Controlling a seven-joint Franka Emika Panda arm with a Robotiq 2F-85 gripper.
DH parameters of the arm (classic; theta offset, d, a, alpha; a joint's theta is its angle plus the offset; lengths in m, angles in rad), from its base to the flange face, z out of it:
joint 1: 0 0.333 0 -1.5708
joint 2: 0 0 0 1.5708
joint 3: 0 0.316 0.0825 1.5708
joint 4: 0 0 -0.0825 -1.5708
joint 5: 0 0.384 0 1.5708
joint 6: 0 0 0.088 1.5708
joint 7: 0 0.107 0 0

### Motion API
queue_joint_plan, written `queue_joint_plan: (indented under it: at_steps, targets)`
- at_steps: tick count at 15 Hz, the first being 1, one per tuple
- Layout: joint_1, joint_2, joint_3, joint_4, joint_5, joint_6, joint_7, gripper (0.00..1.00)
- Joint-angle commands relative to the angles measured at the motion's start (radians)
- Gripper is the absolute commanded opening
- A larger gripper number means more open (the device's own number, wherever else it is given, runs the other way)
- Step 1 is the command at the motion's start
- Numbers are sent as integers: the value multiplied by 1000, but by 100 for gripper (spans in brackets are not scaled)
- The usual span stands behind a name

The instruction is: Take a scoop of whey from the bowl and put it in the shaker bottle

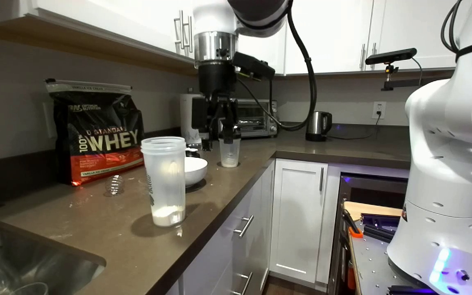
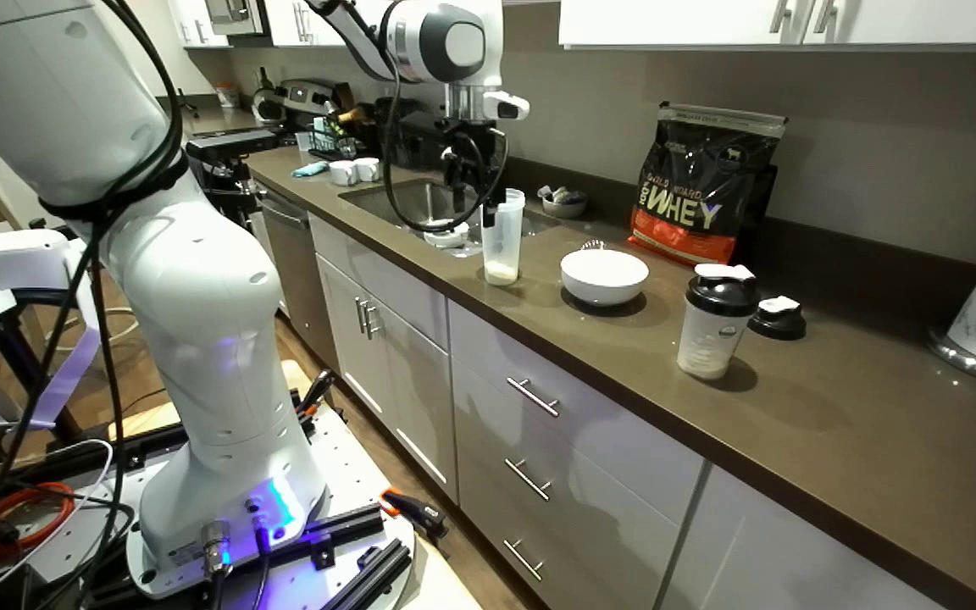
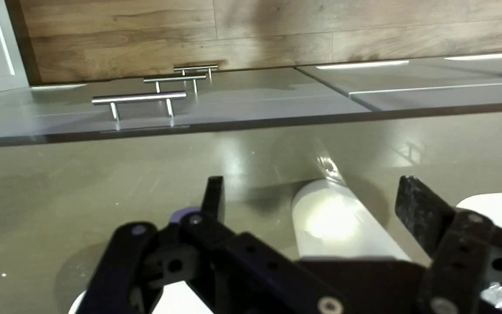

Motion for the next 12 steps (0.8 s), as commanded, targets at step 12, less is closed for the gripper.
queue_joint_plan:
  at_steps: [12]
  targets:
    - [-55, 265, -104, 258, -197, 58, -192, 100]
